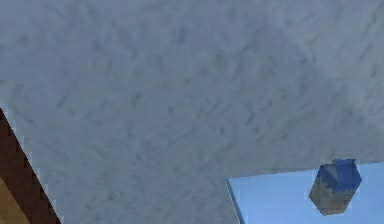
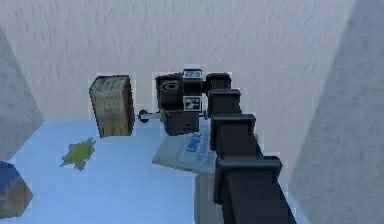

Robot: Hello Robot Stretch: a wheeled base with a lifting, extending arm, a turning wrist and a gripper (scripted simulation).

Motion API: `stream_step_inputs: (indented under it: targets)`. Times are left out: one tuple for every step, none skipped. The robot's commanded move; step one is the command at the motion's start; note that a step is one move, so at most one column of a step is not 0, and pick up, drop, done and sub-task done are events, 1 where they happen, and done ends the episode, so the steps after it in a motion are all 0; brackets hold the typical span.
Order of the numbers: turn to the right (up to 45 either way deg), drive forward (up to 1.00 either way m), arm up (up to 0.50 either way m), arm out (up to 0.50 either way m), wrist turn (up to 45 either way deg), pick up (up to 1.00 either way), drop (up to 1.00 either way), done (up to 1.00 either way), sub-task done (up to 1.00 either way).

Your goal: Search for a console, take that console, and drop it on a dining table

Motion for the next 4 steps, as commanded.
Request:
stream_step_inputs:
  targets:
    - [0.0, 0.0, -0.24, 0.0, 0.0, 0.0, 0.0, 0.0, 0.0]
    - [0.0, 0.0, 0.0, 0.0, 0.0, 0.0, 1.0, 0.0, 0.0]
    - [0.0, 0.0, 0.0, -0.1, 0.0, 0.0, 0.0, 0.0, 0.0]
    - [0.0, 0.0, 0.0, 0.0, 0.0, 0.0, 0.0, 1.0, 0.0]
